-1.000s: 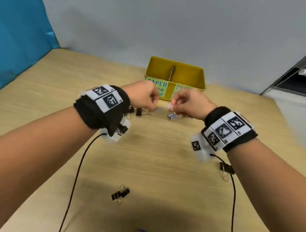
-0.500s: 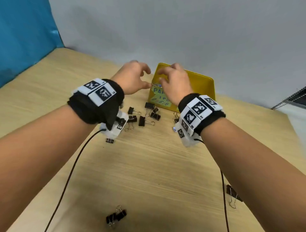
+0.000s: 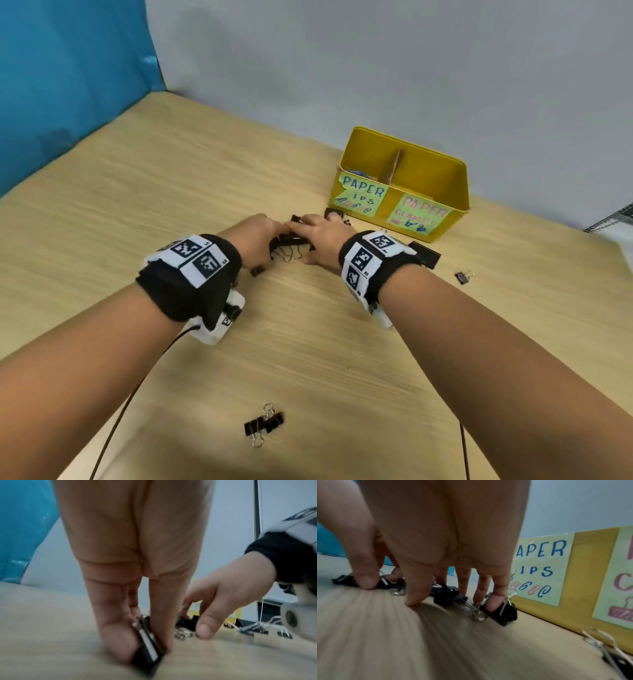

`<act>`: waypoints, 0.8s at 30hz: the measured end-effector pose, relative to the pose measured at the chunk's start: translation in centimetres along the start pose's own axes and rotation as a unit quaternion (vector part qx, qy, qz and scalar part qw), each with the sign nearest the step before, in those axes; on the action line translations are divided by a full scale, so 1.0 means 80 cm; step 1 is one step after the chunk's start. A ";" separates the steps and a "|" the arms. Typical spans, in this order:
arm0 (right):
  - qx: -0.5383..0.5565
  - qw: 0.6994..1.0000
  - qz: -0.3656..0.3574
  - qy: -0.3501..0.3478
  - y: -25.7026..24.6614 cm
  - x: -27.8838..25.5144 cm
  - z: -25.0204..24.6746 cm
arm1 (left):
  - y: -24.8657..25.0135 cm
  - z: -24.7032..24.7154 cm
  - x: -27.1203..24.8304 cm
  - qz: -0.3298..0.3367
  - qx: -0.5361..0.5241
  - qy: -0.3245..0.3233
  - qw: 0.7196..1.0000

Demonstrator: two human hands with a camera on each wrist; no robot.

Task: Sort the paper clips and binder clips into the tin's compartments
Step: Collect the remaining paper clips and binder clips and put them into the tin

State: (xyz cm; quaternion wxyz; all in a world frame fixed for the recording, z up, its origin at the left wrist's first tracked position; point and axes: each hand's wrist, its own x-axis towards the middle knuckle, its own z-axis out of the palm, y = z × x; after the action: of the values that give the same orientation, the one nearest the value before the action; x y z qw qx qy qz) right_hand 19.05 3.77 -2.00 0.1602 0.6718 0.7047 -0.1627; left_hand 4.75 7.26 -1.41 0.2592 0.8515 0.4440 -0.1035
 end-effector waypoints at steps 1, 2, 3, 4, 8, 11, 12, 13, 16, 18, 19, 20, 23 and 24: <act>0.010 1.000 -0.005 0.016 0.001 -0.002 0.003 | -0.001 0.001 0.001 0.003 -0.006 0.017 1.000; 0.021 0.999 -0.012 0.036 0.003 -0.005 0.005 | -0.003 0.003 0.002 -0.001 -0.015 0.031 0.999; 0.030 0.998 -0.018 0.052 0.004 -0.007 0.007 | -0.005 0.005 0.002 -0.009 -0.029 0.042 0.999; 0.036 0.997 -0.024 0.062 0.006 -0.010 0.009 | -0.007 0.007 0.002 -0.018 -0.047 0.052 0.997; 0.040 0.996 -0.027 0.079 0.005 -0.020 0.018 | -0.011 0.011 -0.005 -0.014 -0.051 0.067 0.996; 0.066 0.995 -0.012 0.073 0.005 -0.026 0.022 | -0.012 0.014 -0.013 -0.017 -0.024 0.039 0.999; 0.082 0.995 -0.004 0.062 0.003 -0.029 0.021 | -0.011 0.015 -0.015 -0.020 -0.028 0.031 0.999; 0.097 0.994 0.003 0.049 0.001 -0.032 0.020 | -0.010 0.016 -0.017 -0.017 -0.034 0.032 0.999; 0.104 0.994 0.017 0.014 -0.010 -0.038 0.015 | -0.004 0.017 -0.018 -0.009 -0.035 0.053 0.998; 0.080 0.996 0.024 0.009 -0.019 -0.035 0.015 | 0.000 0.016 -0.018 -0.014 -0.035 0.059 0.998; 0.070 0.997 0.024 0.017 -0.023 -0.033 0.017 | 0.001 0.016 -0.018 -0.016 -0.037 0.060 0.997; 0.064 0.997 0.020 0.032 -0.026 -0.031 0.019 | 0.003 0.016 -0.018 -0.019 -0.040 0.062 0.997; 0.095 0.994 0.021 0.056 -0.028 -0.029 0.020 | 0.004 0.016 -0.021 -0.021 -0.048 0.069 0.996; 0.113 0.992 0.024 0.052 -0.026 -0.030 0.020 | 0.003 0.016 -0.023 -0.022 -0.052 0.072 0.996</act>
State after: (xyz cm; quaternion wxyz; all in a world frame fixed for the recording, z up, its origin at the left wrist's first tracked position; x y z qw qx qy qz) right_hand 17.10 0.83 -2.31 0.0498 0.7100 0.6727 -0.2022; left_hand 3.95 5.15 -1.61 0.2684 0.8319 0.4851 -0.0247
